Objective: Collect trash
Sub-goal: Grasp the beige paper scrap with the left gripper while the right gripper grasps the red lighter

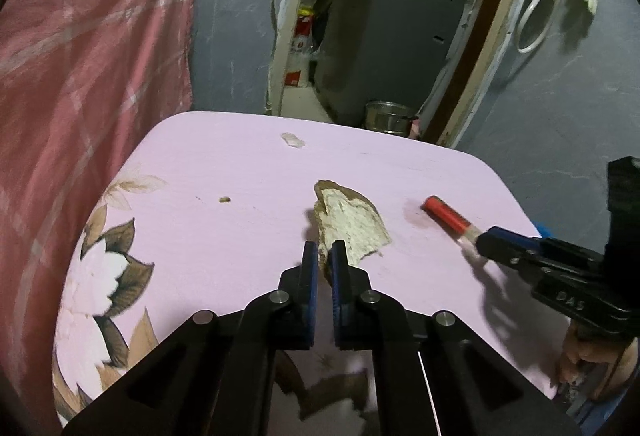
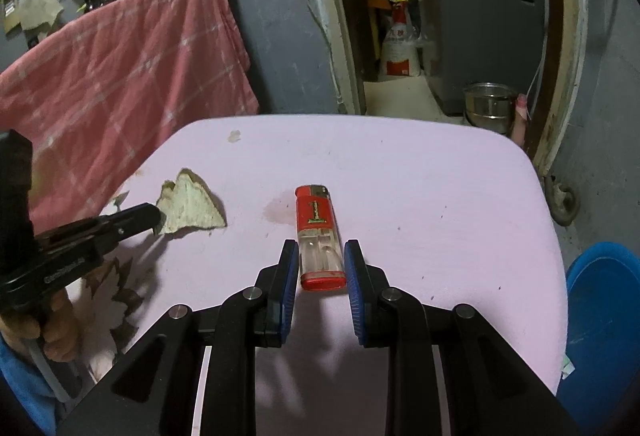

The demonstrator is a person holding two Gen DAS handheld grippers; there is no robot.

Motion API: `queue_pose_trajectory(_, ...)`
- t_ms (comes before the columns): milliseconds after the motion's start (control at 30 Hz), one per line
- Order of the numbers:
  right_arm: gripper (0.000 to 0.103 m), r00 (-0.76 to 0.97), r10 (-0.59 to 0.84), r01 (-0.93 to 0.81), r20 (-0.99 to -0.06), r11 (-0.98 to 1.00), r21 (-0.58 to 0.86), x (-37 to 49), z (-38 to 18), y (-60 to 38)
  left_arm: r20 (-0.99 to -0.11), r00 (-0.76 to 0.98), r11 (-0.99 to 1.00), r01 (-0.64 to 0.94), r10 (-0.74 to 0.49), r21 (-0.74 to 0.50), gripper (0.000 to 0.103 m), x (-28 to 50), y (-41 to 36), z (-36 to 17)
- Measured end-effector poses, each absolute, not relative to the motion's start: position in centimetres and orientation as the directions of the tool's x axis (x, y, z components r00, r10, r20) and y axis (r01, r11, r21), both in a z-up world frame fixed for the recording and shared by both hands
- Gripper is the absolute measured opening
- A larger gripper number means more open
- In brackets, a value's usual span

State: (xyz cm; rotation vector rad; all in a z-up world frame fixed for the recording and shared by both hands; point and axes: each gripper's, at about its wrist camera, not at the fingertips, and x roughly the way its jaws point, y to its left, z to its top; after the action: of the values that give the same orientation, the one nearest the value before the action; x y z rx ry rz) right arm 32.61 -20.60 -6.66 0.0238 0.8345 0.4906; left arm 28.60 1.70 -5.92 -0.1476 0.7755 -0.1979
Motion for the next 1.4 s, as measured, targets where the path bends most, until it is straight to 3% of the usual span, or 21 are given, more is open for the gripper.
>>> queue_pose_trajectory(333,0.021,0.553,0.427,-0.421,-0.715,0.884,0.203,31.7,-6.8,-20.7,-0.679,0.683,0.96,0.135,-0.269,-0.244,0.001,27.0,-0.3,-6.3)
queue_pose_trajectory(1400,0.022,0.542,0.418,-0.41,-0.73,0.889,0.205,31.1,-7.3,-22.7,-0.711,0.677,0.98,0.172,-0.192,-0.101,0.002,29.7,-3.2,-6.9)
